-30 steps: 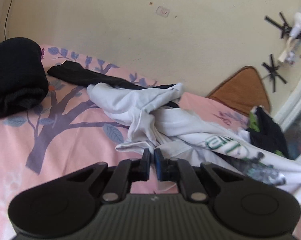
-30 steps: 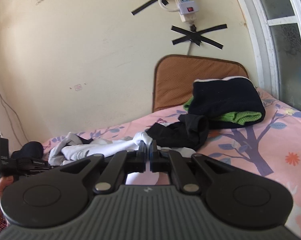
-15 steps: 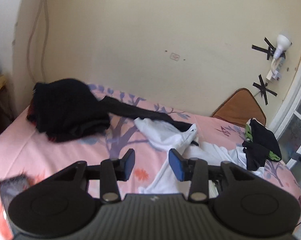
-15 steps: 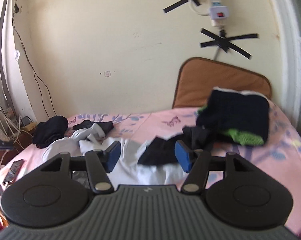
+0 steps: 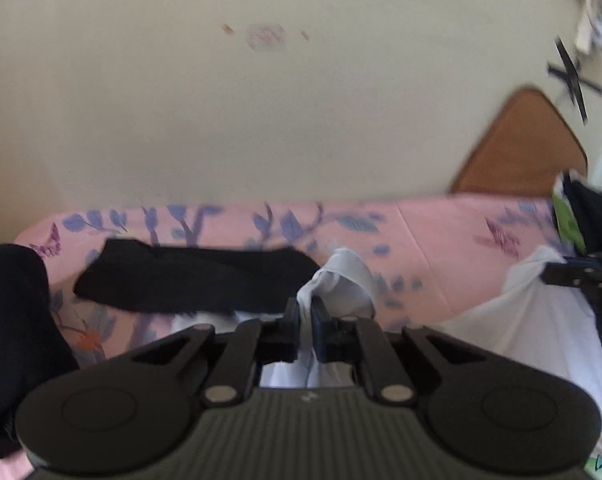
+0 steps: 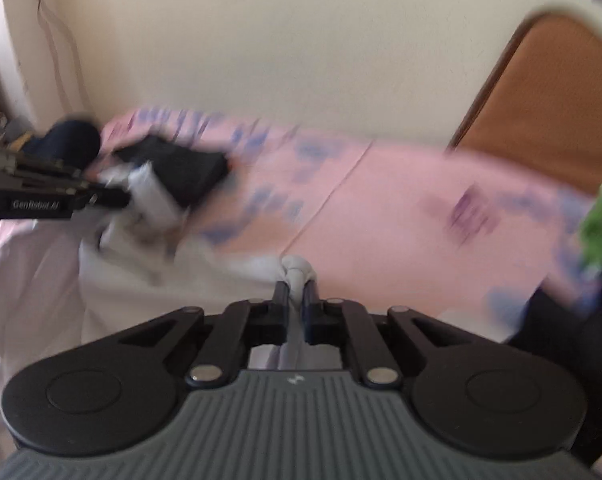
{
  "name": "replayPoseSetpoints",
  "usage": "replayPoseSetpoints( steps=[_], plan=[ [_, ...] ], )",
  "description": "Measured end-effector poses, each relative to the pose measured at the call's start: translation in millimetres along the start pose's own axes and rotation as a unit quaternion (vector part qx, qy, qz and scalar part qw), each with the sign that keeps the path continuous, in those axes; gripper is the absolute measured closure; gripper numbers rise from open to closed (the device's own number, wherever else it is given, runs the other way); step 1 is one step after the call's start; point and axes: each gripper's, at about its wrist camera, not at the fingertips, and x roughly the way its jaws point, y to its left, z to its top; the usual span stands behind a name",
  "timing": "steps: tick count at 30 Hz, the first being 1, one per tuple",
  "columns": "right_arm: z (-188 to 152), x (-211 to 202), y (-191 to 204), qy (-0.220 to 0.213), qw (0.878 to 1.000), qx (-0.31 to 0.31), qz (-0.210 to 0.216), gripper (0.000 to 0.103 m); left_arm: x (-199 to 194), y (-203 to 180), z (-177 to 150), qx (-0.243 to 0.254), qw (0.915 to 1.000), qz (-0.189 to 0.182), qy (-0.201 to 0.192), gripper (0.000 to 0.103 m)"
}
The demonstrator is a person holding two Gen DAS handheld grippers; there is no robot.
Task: Fold small clothes
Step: 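Shake out the white T-shirt and lay it flat, then open both grippers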
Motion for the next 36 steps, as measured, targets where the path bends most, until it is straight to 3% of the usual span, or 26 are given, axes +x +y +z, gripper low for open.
replayPoseSetpoints(
  steps=[3, 5, 6, 8, 10, 13, 15, 18, 22, 26, 30, 33, 36],
  plan=[
    [34.9, -24.6, -38.0, -0.110, 0.990, 0.048, -0.073, 0.093, -8.8, 17.7, 20.1, -0.056, 0.9940, 0.043, -0.083, 0.097],
    [45.9, -13.3, -53.0, -0.135, 0.981, 0.066, -0.118, 0.093, 11.4, 17.1, 23.1, -0.069, 0.9894, 0.097, -0.084, 0.092],
    [47.0, 0.5, -58.2, -0.130, 0.979, 0.074, -0.136, 0.090, 24.2, 17.3, 20.7, -0.072, 0.9892, 0.108, -0.068, 0.090],
    [44.0, 35.5, -66.4, -0.074, 0.983, 0.069, -0.153, 0.078, 44.9, 23.0, 12.9, -0.077, 0.9895, 0.121, -0.015, 0.082],
    [34.7, 37.2, -72.5, -0.048, 0.984, 0.069, -0.156, 0.073, 35.6, 33.7, -1.0, -0.095, 0.9895, 0.109, -0.010, 0.082],
    [15.8, -15.5, -85.2, -0.085, 0.984, 0.120, -0.097, 0.070, 2.0, 42.4, -21.3, -0.087, 0.9906, 0.104, -0.017, 0.067],
    [4.1, -49.2, -87.2, -0.098, 0.982, 0.135, -0.084, 0.064, -29.3, 44.6, -35.9, -0.063, 0.9928, 0.098, -0.027, 0.060],
    [-22.9, -93.2, -87.2, -0.094, 0.982, 0.127, -0.103, 0.050, -70.7, 46.3, -62.1, -0.018, 0.9957, 0.088, -0.024, 0.041],
    [-59.3, -122.7, -97.9, -0.069, 0.977, 0.137, -0.151, 0.043, -105.0, 49.7, -108.3, -0.015, 0.9976, 0.064, 0.020, 0.038],
    [-95.7, -141.3, -105.3, -0.039, 0.972, 0.212, -0.093, 0.042, -126.0, 62.4, -149.7, -0.030, 0.9950, 0.079, 0.054, 0.025],
    [-117.5, -139.7, -68.5, -0.004, 0.970, 0.243, 0.024, 0.039, -137.2, 71.9, -173.4, -0.067, 0.9915, 0.073, 0.084, 0.025],
    [-123.6, -133.3, -29.2, 0.015, 0.970, 0.229, 0.082, 0.036, -151.9, 64.7, -186.8, -0.062, 0.9924, 0.061, 0.087, 0.030],
    [-123.2, -136.9, -3.0, 0.011, 0.975, 0.201, 0.090, 0.032, -161.2, 55.3, -195.5, -0.052, 0.9928, 0.059, 0.090, 0.045]
  ],
)
